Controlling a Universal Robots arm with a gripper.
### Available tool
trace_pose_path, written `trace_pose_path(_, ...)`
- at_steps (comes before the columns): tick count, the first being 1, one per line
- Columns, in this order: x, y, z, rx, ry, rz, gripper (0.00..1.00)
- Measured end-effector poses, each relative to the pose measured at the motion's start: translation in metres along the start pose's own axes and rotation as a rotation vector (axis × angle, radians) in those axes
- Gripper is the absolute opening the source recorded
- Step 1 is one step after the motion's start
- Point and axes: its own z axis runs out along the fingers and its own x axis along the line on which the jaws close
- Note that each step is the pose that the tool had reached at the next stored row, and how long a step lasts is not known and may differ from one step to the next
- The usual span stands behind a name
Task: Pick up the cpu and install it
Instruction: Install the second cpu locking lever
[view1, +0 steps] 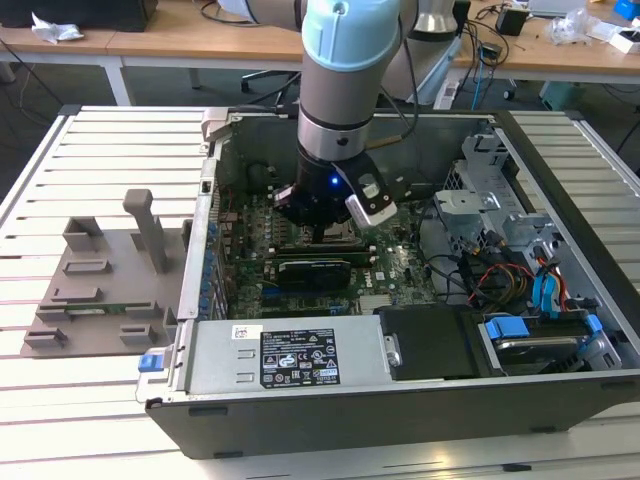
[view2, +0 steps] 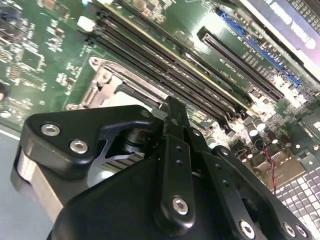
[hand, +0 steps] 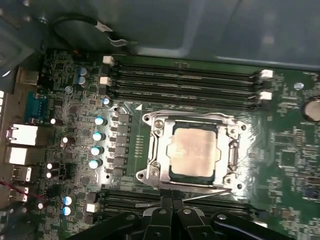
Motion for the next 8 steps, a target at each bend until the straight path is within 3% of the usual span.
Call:
trace_pose_path(5, 0.0116, 0.0002, 0.0075, -0.0151, -0.0014, 0.0, 0.11)
trace_pose_path(8, 0.0166, 0.0002, 0.0132, -0.0165, -0.0015, -0.001, 0.11)
